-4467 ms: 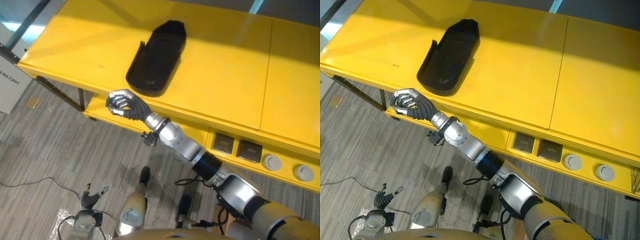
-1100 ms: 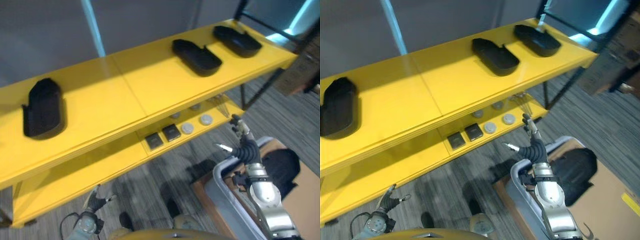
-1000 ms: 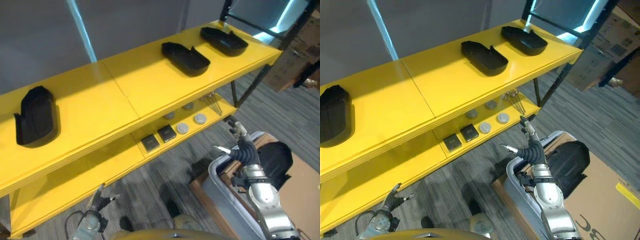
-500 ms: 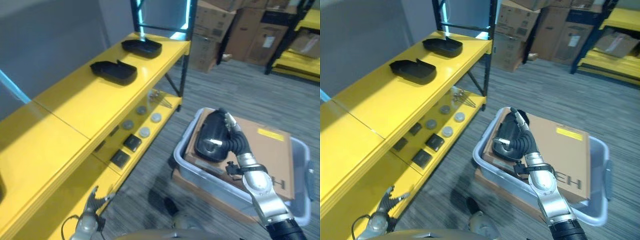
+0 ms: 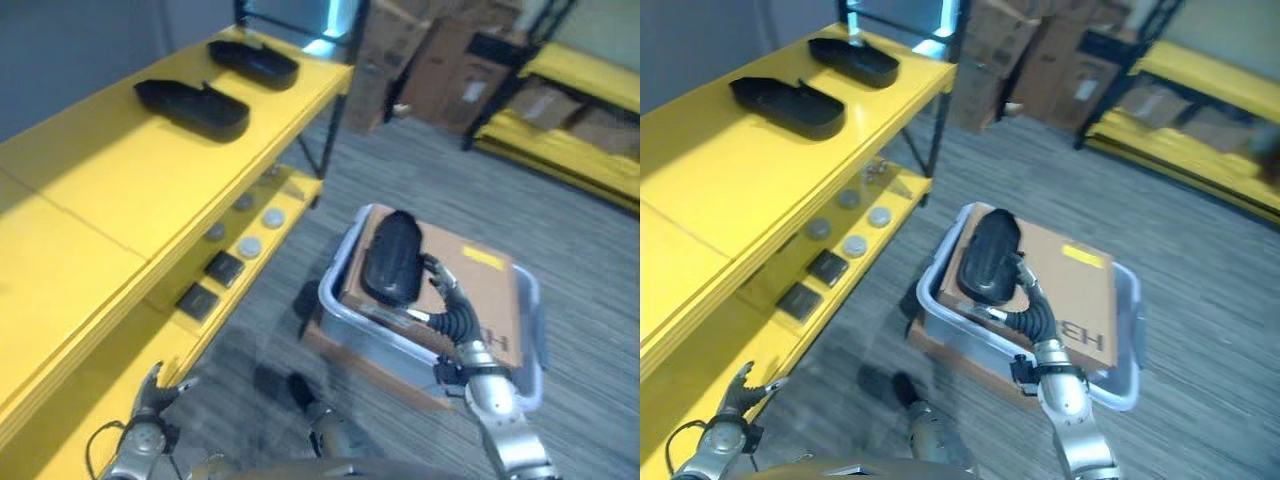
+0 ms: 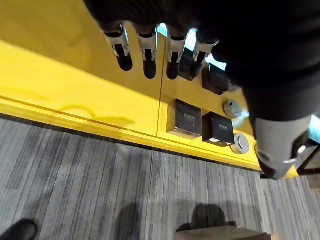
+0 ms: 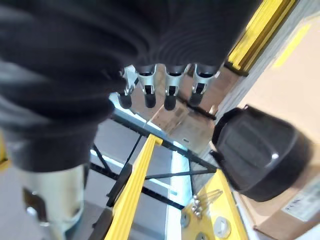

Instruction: Move parts from the plastic box to the shelf.

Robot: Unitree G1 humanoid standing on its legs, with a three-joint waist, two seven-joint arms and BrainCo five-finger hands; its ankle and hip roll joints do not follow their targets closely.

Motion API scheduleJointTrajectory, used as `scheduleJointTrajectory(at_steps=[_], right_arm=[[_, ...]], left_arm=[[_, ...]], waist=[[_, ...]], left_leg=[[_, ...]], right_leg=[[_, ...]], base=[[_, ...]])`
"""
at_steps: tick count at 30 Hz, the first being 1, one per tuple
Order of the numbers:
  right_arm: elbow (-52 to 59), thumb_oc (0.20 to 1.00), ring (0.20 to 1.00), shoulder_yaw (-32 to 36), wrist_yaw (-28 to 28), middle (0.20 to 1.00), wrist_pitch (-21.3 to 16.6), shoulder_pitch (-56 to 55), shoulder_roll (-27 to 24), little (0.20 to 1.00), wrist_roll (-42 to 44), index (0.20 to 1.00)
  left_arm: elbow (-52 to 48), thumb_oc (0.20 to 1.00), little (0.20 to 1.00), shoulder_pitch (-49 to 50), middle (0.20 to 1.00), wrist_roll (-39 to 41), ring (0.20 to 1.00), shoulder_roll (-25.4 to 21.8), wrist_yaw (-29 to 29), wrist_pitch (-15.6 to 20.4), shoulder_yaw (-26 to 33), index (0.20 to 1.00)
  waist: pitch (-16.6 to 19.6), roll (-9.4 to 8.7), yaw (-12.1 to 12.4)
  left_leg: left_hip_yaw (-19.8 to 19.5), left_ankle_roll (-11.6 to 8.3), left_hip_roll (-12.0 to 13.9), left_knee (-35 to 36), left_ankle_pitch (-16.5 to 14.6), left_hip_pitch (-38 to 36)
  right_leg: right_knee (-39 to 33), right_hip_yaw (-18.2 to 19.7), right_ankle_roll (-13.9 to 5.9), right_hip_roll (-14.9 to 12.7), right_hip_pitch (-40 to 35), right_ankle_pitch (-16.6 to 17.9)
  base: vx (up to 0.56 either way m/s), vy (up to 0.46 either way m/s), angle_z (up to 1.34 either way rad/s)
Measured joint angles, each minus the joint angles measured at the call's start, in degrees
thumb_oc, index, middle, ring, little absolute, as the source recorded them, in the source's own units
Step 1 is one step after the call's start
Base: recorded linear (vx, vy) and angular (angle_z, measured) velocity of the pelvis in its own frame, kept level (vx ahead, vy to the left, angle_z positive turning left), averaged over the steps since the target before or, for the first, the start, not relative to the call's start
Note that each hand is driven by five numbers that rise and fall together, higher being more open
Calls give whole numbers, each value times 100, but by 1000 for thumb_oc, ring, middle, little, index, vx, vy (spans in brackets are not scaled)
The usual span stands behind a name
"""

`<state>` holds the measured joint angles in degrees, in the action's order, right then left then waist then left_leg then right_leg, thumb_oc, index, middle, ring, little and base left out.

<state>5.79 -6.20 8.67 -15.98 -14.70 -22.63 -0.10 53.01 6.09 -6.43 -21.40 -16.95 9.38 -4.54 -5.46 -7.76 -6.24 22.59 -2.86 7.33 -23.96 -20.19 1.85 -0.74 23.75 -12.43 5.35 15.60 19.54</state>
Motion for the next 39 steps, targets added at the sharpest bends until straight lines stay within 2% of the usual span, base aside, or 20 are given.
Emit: scheduleJointTrajectory(at_steps=[1, 2, 3, 5, 6, 7, 10, 14, 16, 17, 18, 19, 22, 23, 24, 27, 29, 32, 36, 39], right_arm=[[3, 1000, 1000, 8, 3, 1000, -1, -45, -15, 1000, -30, 1000], [-95, 1000, 1000, 18, 5, 1000, 67, -56, -83, 1000, -54, 1000], [-139, 1000, 1000, 23, 5, 1000, 75, -49, -90, 1000, -93, 1000], [-106, 1000, 1000, 79, 6, 1000, 60, -58, -117, 1000, -147, 1000], [-108, 1000, 1000, 103, 4, 1000, 28, -17, -140, 1000, -147, 1000], [-111, 1000, 1000, 108, -7, 1000, 18, -11, -145, 1000, -147, 1000], [-314, 1000, 1000, 47, -101, 1000, 16, 136, -136, 1000, -139, 1000], [-456, 1000, 1000, 151, -243, 1000, 20, 128, -281, 1000, -125, 1000], [-448, 1000, 1000, 250, -241, 1000, 28, 83, -313, 1000, -75, 1000], [-444, 1000, 1000, 292, -241, 1000, 20, 26, -388, 1000, 31, 1000], [-444, 1000, 1000, 292, -241, 1000, 20, 26, -388, 1000, 31, 1000], [-455, 1000, 1000, 348, -231, 1000, 22, 4, -410, 1000, 93, 1000], [-555, 1000, 1000, 502, -211, 1000, 43, -25, -517, 1000, 224, 1000], [-620, 1000, 1000, 524, -192, 1000, 90, -22, -538, 1000, 221, 1000], [-701, 1000, 1000, 501, -176, 1000, 158, -15, -653, 1000, 182, 1000], [-828, 1000, 1000, 383, -16, 1000, 232, 219, -741, 1000, -30, 1000], [-1008, 1000, 1000, 403, 176, 1000, 271, 638, -759, 1000, -212, 1000], [-1094, 1000, 1000, 266, 383, 1000, 269, 1012, -1063, 1000, -271, 1000], [-1750, 1000, 1000, -44, 739, 1000, 367, 2408, -1354, 1000, -312, 1000], [-2274, 1000, 1000, -123, 958, 1000, 419, 3327, -1495, 1000, -306, 1000]], left_arm=[[21, 1000, 1000, -12, 1000, 0, 1000, -38, 9, -3, 3, 1000], [64, 1000, 1000, -105, 1000, -10, 1000, 21, 16, -8, 5, 1000], [112, 1000, 1000, -101, 1000, -22, 1000, 104, 18, -5, 1, 1000], [210, 1000, 1000, -129, 1000, -43, 1000, 264, 34, -19, -51, 1000], [242, 1000, 1000, -106, 1000, -41, 1000, 405, 51, -51, -150, 1000], [242, 1000, 1000, -107, 1000, -41, 1000, 421, 67, -51, -204, 1000], [569, 1000, 1000, -187, 1000, -42, 1000, 421, 98, -66, -183, 1000], [853, 1000, 1000, -190, 1000, -41, 1000, 645, 108, -80, -29, 1000], [833, 1000, 1000, -162, 1000, -37, 1000, 716, 113, -82, -14, 1000], [820, 1000, 1000, -155, 1000, 32, 1000, 786, 114, -81, -31, 1000], [820, 1000, 1000, -155, 1000, 32, 1000, 786, 114, -81, -31, 1000], [694, 1000, 1000, -172, 1000, 160, 1000, 801, 114, -85, -60, 1000], [208, 1000, 1000, -223, 1000, 306, 1000, 903, 125, -77, -202, 1000], [29, 1000, 1000, -250, 1000, 323, 1000, 906, 151, -61, -253, 1000], [-224, 1000, 1000, -271, 1000, 401, 1000, 914, 194, 0, -324, 1000], [-223, 1000, 1000, -450, 1000, 438, 1000, 849, 226, 89, -422, 1000], [-247, 1000, 1000, -600, 1000, 466, 1000, 857, 267, 101, -574, 1000], [-306, 1000, 1000, -513, 1000, 456, 1000, 790, 327, 102, -901, 1000], [-641, 1000, 1000, -680, 1000, 458, 1000, 513, 366, 163, -1134, 1000], [-649, 1000, 1000, -838, 1000, 492, 1000, 490, 344, 182, -1139, 1000]], waist=[[11, -121, -60], [-38, -45, -31], [-41, 91, 42], [-34, 290, 120], [-22, 426, 299], [-25, 429, 348], [-27, 246, 431], [-87, 463, 339], [-94, 543, 273], [-125, 622, 264], [-125, 622, 264], [-155, 641, 347], [-258, 832, 379], [-262, 871, 395], [-244, 907, 483], [-257, 912, 570], [-283, 903, 681], [-246, 1041, 634], [-474, 899, 804], [-698, 950, 1030]], left_leg=[[56, 41, -97, -42, -22, 0], [308, 233, 61, -60, 20, 53], [377, 250, 151, 100, 111, -12], [528, 223, 166, 601, 450, -123], [667, 261, 10, 1248, 846, -356], [693, 246, -78, 1432, 977, -400], [746, 124, -235, 1643, 1195, -400], [625, -154, 104, 1791, 1395, -506], [573, -246, 214, 1763, 1476, -525], [563, -333, 388, 1442, 1484, -475], [563, -333, 388, 1442, 1484, -475], [315, -268, 585, 620, 1488, -110], [-621, -307, 558, 146, 1495, 261], [-865, -337, 381, 174, 1409, 308], [-1174, -275, -58, 705, 1304, 234], [-1407, -254, -289, 1260, 1302, 314], [-1472, -242, -184, 1536, 1390, 455], [-1403, -66, -176, 1585, 1315, 656], [-1468, 62, -289, 2039, 1703, 1364], [-1435, -22, -268, 2427, 2124, 1446]], right_leg=[[-166, -112, -162, -144, -73, -140], [62, -365, -53, -110, 68, -1032], [565, -705, 133, -14, 207, -1255], [1102, -940, 82, -65, 163, -1607], [1662, -1523, 185, -433, 126, -1993], [1558, -1497, 133, -520, -36, -2030], [670, -1395, 248, -811, -698, -1785], [624, -1518, 503, -481, -833, -1847], [858, -1537, 701, -306, -732, -2000], [1292, -1557, 1008, -100, -575, -2209], [1292, -1557, 1008, -100, -575, -2209], [1716, -1487, 1262, -60, -353, -2390], [1768, -1426, 1377, 21, -342, -2374], [1754, -1319, 1389, 11, -350, -2359], [1627, -1067, 1352, -20, -380, -2305], [1394, -971, 1461, -8, -434, -2204], [1119, -1280, 1417, 28, -445, -1923], [1077, -1500, 1378, 113, -381, -1894], [886, -1470, 1007, 11, 377, -1616], [520, -1654, 1061, -57, 448, -1365]], base=[[-198, -119, -61], [-184, -74, -52], [-101, -85, -51], [-13, -85, -36], [24, -274, -42], [26, -278, -36], [70, -257, -12], [131, -211, -3], [30, -214, 12], [-55, -183, -8], [-86, -187, -23], [-3, -69, -29], [51, -13, -20], [79, 67, -30], [51, 73, -46], [29, 37, -36], [85, 90, -43], [-43, 44, -20], [-90, 6, 15], [-10, 25, 48]])
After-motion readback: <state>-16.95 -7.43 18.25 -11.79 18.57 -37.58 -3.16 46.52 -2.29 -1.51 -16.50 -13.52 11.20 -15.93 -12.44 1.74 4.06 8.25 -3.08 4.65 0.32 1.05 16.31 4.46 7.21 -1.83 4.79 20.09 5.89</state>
